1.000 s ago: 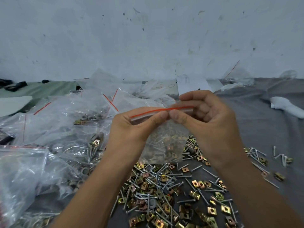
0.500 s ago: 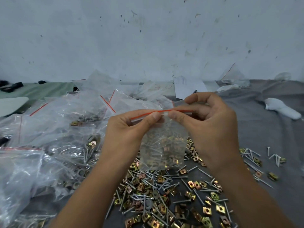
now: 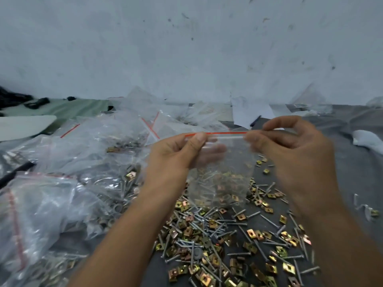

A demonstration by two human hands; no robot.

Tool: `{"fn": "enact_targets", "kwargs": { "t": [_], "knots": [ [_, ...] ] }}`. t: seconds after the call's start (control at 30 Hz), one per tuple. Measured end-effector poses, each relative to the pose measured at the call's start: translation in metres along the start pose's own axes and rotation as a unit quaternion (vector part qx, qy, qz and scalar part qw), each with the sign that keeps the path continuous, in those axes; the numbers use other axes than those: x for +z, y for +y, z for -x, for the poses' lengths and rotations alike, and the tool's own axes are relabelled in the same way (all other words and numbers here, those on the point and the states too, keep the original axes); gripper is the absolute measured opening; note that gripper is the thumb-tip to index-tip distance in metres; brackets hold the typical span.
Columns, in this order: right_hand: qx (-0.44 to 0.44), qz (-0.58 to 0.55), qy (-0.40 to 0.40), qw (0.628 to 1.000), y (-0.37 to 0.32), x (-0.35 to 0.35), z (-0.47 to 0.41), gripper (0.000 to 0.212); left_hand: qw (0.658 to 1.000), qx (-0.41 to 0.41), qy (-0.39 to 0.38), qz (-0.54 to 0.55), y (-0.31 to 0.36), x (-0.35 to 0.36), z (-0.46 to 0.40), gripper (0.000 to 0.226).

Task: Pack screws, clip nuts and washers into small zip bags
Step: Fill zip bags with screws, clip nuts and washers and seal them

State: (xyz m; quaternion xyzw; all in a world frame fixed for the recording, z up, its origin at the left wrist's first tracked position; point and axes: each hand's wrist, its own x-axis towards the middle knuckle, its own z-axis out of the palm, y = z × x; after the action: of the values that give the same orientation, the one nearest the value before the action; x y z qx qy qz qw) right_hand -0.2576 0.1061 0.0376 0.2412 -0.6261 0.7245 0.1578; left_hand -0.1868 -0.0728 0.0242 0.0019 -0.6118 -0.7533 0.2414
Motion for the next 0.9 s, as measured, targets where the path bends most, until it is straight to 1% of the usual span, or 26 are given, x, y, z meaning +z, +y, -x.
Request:
{"fn": "enact_targets", "kwargs": {
  "t": [0.07, 0.13, 0.2, 0.27, 0.3, 0.33, 0.37, 0.4, 0.43, 0.47, 0.5, 0.53, 0.6, 0.67, 0.77, 0.83, 0.9],
  "knots": [
    [0.01, -0.063, 0.011, 0.998, -0.006, 0.0, -0.001, 0.038, 0.998, -0.014, -0.032, 0.052, -0.001, 0.004, 0.0, 0.037],
    [0.023, -0.119, 0.023, 0.992, -0.01, 0.001, -0.002, 0.039, 0.99, -0.062, -0.1, 0.076, -0.002, 0.006, 0.002, 0.038],
    [0.045, -0.154, 0.034, 0.987, -0.009, 0.006, -0.003, 0.047, 0.97, -0.139, -0.19, 0.064, -0.004, 0.005, 0.006, 0.044],
    [0.077, -0.18, 0.063, 0.979, -0.006, 0.01, -0.004, 0.059, 0.942, -0.191, -0.272, 0.042, -0.008, 0.006, 0.011, 0.049],
    [0.098, -0.196, 0.072, 0.973, -0.005, 0.008, -0.004, 0.062, 0.935, -0.209, -0.284, 0.037, -0.008, 0.008, 0.014, 0.047],
    [0.109, -0.204, 0.063, 0.971, -0.004, 0.001, -0.004, 0.058, 0.932, -0.227, -0.279, 0.035, -0.011, 0.01, 0.015, 0.045],
    [0.113, -0.198, 0.034, 0.973, -0.004, -0.004, -0.004, 0.052, 0.931, -0.248, -0.265, 0.041, -0.012, 0.013, 0.017, 0.041],
    [0.134, -0.193, 0.005, 0.972, -0.004, -0.005, -0.005, 0.051, 0.929, -0.269, -0.247, 0.054, -0.013, 0.015, 0.019, 0.035],
    [0.14, -0.174, -0.002, 0.975, -0.003, -0.008, -0.007, 0.059, 0.927, -0.286, -0.231, 0.074, -0.011, 0.016, 0.02, 0.029],
    [0.154, -0.19, 0.019, 0.969, 0.003, -0.009, -0.01, 0.067, 0.925, -0.299, -0.211, 0.098, -0.009, 0.016, 0.019, 0.024],
    [0.156, -0.2, 0.045, 0.966, 0.01, -0.011, -0.015, 0.067, 0.926, -0.301, -0.19, 0.124, -0.007, 0.013, 0.017, 0.023],
    [0.163, -0.206, 0.064, 0.963, 0.016, -0.012, -0.019, 0.062, 0.928, -0.295, -0.167, 0.156, -0.004, 0.009, 0.014, 0.025],
    [0.184, -0.21, 0.063, 0.958, 0.027, -0.011, -0.025, 0.052, 0.931, -0.261, -0.122, 0.226, 0.003, -0.005, 0.007, 0.028],
    [0.173, -0.201, 0.072, 0.961, 0.032, -0.012, -0.024, 0.049, 0.933, -0.212, -0.064, 0.283, 0.013, -0.026, -0.002, 0.036],
    [0.186, -0.146, 0.06, 0.97, 0.032, -0.006, -0.016, 0.039, 0.939, -0.142, 0.016, 0.314, 0.032, -0.054, -0.022, 0.052],
    [0.215, -0.11, 0.049, 0.969, 0.033, 0.002, -0.008, 0.034, 0.938, -0.1, 0.078, 0.322, 0.046, -0.069, -0.041, 0.048],
    [0.233, -0.094, 0.044, 0.967, 0.033, 0.01, -0.002, 0.025, 0.928, -0.082, 0.141, 0.336, 0.06, -0.079, -0.057, 0.035]
  ]
}}
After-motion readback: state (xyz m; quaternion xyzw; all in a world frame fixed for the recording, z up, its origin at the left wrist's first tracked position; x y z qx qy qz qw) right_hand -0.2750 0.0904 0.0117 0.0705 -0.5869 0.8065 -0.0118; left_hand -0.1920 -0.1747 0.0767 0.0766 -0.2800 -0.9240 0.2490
